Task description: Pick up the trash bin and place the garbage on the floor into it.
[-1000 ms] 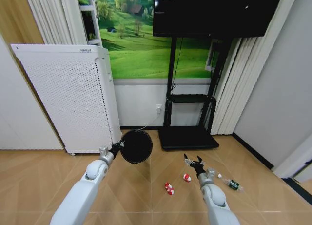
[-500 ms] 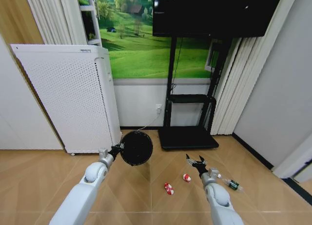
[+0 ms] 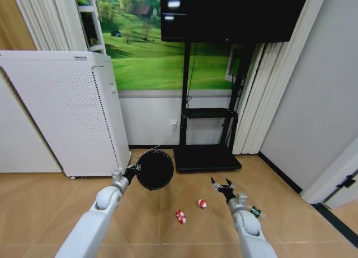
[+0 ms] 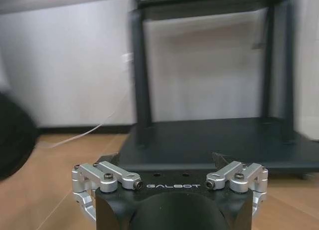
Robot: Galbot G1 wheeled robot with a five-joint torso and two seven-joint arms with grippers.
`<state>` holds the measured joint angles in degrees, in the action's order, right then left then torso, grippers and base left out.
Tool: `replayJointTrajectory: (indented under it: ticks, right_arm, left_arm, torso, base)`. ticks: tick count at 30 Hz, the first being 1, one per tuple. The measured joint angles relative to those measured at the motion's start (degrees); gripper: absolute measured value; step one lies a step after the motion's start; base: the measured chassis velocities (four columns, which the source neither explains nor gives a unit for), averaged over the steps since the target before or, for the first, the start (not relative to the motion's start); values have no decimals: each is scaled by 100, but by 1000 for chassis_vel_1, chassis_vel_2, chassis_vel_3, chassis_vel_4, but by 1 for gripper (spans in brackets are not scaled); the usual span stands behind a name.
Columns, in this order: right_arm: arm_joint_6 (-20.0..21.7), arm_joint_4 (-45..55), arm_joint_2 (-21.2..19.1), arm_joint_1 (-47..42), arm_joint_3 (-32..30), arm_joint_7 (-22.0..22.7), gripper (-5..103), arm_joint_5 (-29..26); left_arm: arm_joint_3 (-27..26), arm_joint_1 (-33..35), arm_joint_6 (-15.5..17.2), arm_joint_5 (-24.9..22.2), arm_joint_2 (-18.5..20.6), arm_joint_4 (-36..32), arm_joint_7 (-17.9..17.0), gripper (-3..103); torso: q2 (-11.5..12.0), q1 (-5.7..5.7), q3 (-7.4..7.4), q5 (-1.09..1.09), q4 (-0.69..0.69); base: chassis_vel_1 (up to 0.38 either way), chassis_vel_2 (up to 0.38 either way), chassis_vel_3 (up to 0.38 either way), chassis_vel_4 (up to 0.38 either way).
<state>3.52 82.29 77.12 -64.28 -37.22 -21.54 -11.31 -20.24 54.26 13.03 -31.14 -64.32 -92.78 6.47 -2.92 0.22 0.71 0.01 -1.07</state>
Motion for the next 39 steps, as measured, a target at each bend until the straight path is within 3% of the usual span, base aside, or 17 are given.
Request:
replayJointTrajectory:
  ticks: [3,7,9,10,12,13,15,19,22,25,29,31,39]
  right_arm:
    - [-214,-506,-473,289,278,-935,100,228]
    - [-246,-960,-814,504,667,-1121,100,242]
    - [-304,-1724,-1262,852,1407,-1256,100,110]
    - [-304,-1724,-1262,852,1407,-1256,100,110]
    - [-313,-2304,-1635,1181,2293,-1312,100,-174]
    - [-313,-2304,-1635,1181,2293,-1312,100,-174]
    - [-114,-2746,-1870,1602,3255,-1359,100,-606]
    - [80,-2976,-1921,1886,3877,-1307,100,-1068]
    - [453,-3063,-1867,2111,4629,-1079,100,-1726]
    - [591,-3133,-1654,2172,4866,-985,100,-1824]
    - [755,-3214,-1313,2187,4990,-681,100,-1958]
    - [935,-3200,-1071,2161,5065,-324,100,-2124]
    - [1043,-3435,-833,2235,5088,-103,100,-2126]
  left_arm:
    - [-158,136,0,-23,38,-102,31,4]
    - [-280,249,0,-48,66,-183,48,4]
    - [-403,399,4,-76,103,-281,69,4]
    - [-403,399,4,-76,103,-281,69,4]
    - [-475,508,12,-106,132,-365,81,4]
    - [-475,508,12,-106,132,-365,81,4]
    - [-531,572,17,-114,141,-410,93,4]
    - [-562,607,16,-119,144,-425,94,4]
    - [-609,629,13,-148,163,-442,101,4]
    - [-656,632,8,-158,154,-437,115,4]
    - [-708,663,-2,-164,135,-434,131,4]
    - [-758,703,-12,-157,119,-428,167,4]
    - [-798,770,-67,-126,70,-423,222,4]
  torso:
    - [-1,0,0,-2,4]
    - [-1,0,0,0,6]
    - [0,0,0,-2,4]
    - [0,0,0,-2,4]
    - [0,0,0,2,2]
    - [0,0,0,2,2]
    - [0,0,0,-2,1]
    - [0,0,0,0,1]
    - [0,0,0,0,3]
    - [-1,0,0,-3,2]
    - [0,1,0,-1,2]
    - [0,0,0,-1,3]
    - [0,0,0,-2,3]
  base:
    - [47,60,-50,-25]
    - [50,69,-25,-26]
    - [0,0,0,0]
    - [0,0,0,0]
    - [0,0,0,0]
    - [0,0,0,0]
    - [0,0,0,0]
    - [0,0,0,0]
    - [0,0,0,0]
    - [0,0,0,0]
    - [0,0,0,0]
    - [0,0,0,0]
    - [0,0,0,0]
